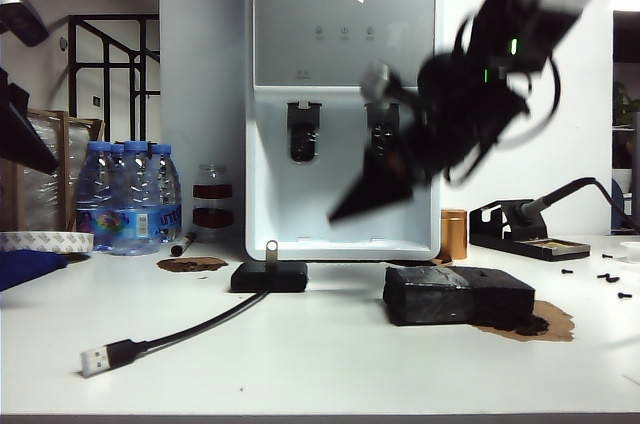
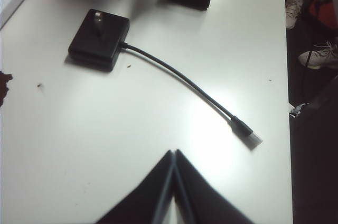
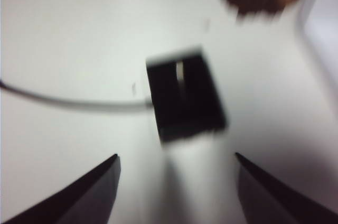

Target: Take the USB flash drive out of the black sponge and insert it into the slot on top of the black USB adpator box.

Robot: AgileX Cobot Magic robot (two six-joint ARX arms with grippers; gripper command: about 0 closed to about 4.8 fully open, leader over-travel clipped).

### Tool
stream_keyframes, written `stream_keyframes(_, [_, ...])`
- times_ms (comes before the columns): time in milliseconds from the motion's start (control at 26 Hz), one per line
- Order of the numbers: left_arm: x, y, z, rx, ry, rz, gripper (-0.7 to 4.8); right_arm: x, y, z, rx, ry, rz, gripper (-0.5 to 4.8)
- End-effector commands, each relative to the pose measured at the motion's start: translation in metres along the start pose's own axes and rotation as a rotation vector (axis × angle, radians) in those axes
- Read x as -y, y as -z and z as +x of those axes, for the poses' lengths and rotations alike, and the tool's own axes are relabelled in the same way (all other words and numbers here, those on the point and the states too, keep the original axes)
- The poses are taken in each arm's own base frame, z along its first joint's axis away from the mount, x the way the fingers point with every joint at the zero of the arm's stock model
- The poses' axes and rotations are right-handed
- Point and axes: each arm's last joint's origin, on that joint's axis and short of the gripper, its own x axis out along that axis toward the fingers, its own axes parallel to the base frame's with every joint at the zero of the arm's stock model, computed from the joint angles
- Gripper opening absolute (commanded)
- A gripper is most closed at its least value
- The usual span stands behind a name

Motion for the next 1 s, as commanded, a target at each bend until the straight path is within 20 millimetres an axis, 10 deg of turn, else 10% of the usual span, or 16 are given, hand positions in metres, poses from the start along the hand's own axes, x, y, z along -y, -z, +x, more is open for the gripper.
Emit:
stream_keyframes(38, [-0.001,0.0,-0.001,0.024,-0.003,0.002,-0.04,-0.008,-0.025,-0.022,0.023,0.044,-0.007,3.21])
stream_keyframes(192, [0.0,-0.002,-0.002,0.048,0.001,0.0,-0.04,-0.02,-0.045,-0.046,0.064,0.094,-0.011,1.62])
stream_keyframes(577, [0.015,-0.015,-0.039,0.333,-0.075,0.044,-0.04,-0.069,-0.063,-0.102,0.135,0.32,0.084,0.83])
stream_keyframes(1000, [0.124,-0.04,-0.137,0.637,-0.325,-0.104,-0.04,-0.153,-0.053,-0.164,0.227,0.539,0.159,0.21])
